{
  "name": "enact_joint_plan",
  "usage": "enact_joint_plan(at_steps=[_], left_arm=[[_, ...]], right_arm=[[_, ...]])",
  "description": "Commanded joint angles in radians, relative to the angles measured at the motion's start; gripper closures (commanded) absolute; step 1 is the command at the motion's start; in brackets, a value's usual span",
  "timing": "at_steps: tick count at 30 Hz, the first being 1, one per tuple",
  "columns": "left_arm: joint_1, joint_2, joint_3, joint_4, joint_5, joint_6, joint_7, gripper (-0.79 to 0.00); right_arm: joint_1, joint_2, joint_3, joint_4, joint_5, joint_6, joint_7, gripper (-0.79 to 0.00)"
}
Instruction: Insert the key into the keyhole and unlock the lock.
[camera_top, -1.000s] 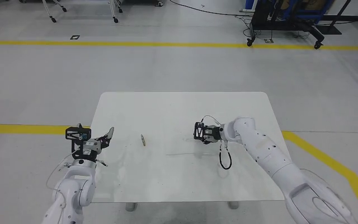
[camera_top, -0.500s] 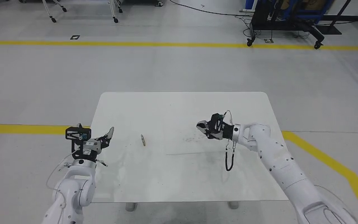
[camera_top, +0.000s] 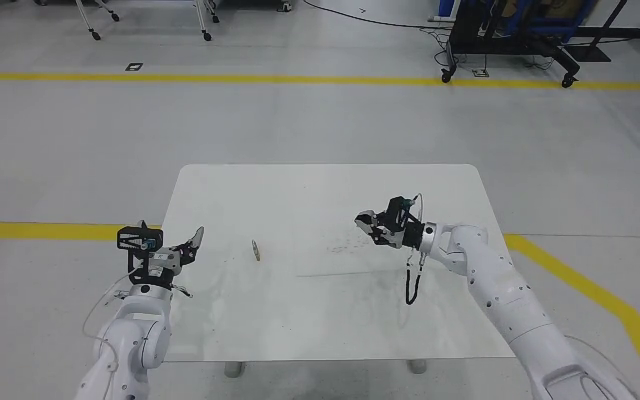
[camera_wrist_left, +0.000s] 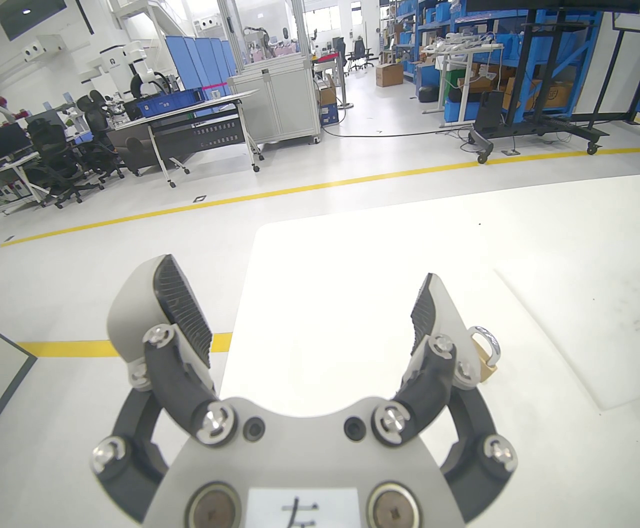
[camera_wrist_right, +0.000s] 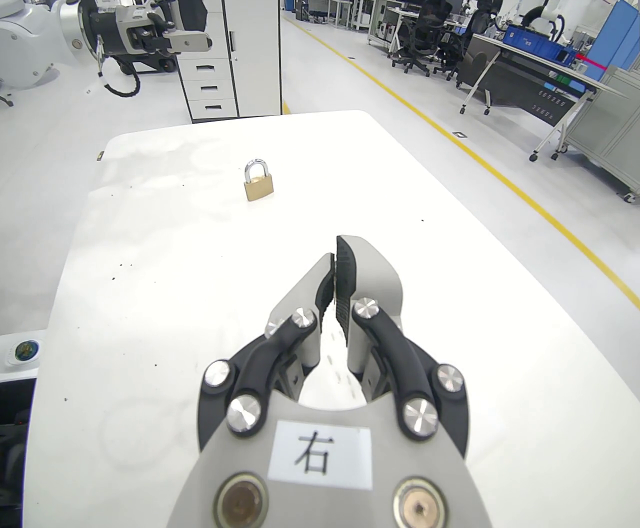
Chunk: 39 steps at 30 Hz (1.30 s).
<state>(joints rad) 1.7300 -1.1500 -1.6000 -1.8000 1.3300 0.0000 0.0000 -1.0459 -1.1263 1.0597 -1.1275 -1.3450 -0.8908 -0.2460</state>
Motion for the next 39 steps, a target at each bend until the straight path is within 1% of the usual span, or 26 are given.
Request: enact_joint_plan(at_steps=[1,2,4,7,8,10,15,16,23,25,27,29,31,33,35,37,39], left_arm=[[0.000,0.000,0.000,0.000,0.000,0.000,0.000,-0.785],[0.000,0.000,0.000,0.000,0.000,0.000,0.000,-0.785],[0.000,0.000,0.000,0.000,0.000,0.000,0.000,-0.785],[0.000,0.000,0.000,0.000,0.000,0.000,0.000,-0.785],[0.000,0.000,0.000,0.000,0.000,0.000,0.000,-0.785],[0.000,0.000,0.000,0.000,0.000,0.000,0.000,-0.785],[0.000,0.000,0.000,0.000,0.000,0.000,0.000,-0.785],[0.000,0.000,0.000,0.000,0.000,0.000,0.000,-0.785],[0.000,0.000,0.000,0.000,0.000,0.000,0.000,-0.785],[0.002,-0.002,0.003,-0.008,-0.027,-0.018,0.016,-0.785],[0.003,-0.004,0.016,-0.017,-0.100,-0.084,0.034,-0.785],[-0.012,-0.005,0.028,-0.013,-0.231,-0.213,0.030,-0.785],[-0.042,-0.004,0.037,0.003,-0.379,-0.365,0.003,-0.785],[-0.081,-0.002,0.058,0.026,-0.522,-0.524,-0.061,-0.785],[-0.134,0.002,0.079,0.067,-0.638,-0.638,-0.148,-0.785],[-0.189,0.004,0.119,0.111,-0.761,-0.722,-0.238,-0.785],[-0.254,0.004,0.168,0.169,-0.897,-0.785,-0.333,-0.785]], right_arm=[[0.000,0.000,0.000,0.000,0.000,0.000,0.000,0.000],[0.000,0.000,0.000,0.000,0.000,0.000,0.000,0.000],[-0.018,-0.001,0.010,0.007,0.061,-0.008,-0.034,0.000],[-0.028,-0.006,0.012,0.037,0.165,-0.103,-0.114,0.000],[-0.031,-0.009,0.004,0.049,0.208,-0.121,-0.148,0.000],[-0.040,-0.020,-0.034,0.069,0.349,-0.121,-0.231,0.000],[0.002,-0.025,-0.166,0.117,0.590,-0.121,-0.215,0.000],[0.006,-0.022,-0.176,0.115,0.611,-0.121,-0.217,0.000],[0.006,-0.022,-0.176,0.115,0.611,-0.121,-0.217,0.000],[0.006,-0.022,-0.176,0.115,0.611,-0.121,-0.217,0.000],[0.006,-0.022,-0.176,0.115,0.611,-0.121,-0.217,0.000],[-0.003,-0.023,-0.177,0.108,0.623,-0.109,-0.208,0.000],[-0.010,-0.028,-0.183,0.103,0.669,-0.121,-0.177,0.000],[-0.010,-0.034,-0.194,0.104,0.727,-0.121,-0.146,0.000],[-0.006,-0.039,-0.212,0.103,0.788,-0.121,-0.112,0.000],[-0.003,-0.042,-0.225,0.100,0.847,-0.121,-0.092,0.000],[-0.008,-0.045,-0.243,0.083,0.903,-0.121,-0.090,0.000]])
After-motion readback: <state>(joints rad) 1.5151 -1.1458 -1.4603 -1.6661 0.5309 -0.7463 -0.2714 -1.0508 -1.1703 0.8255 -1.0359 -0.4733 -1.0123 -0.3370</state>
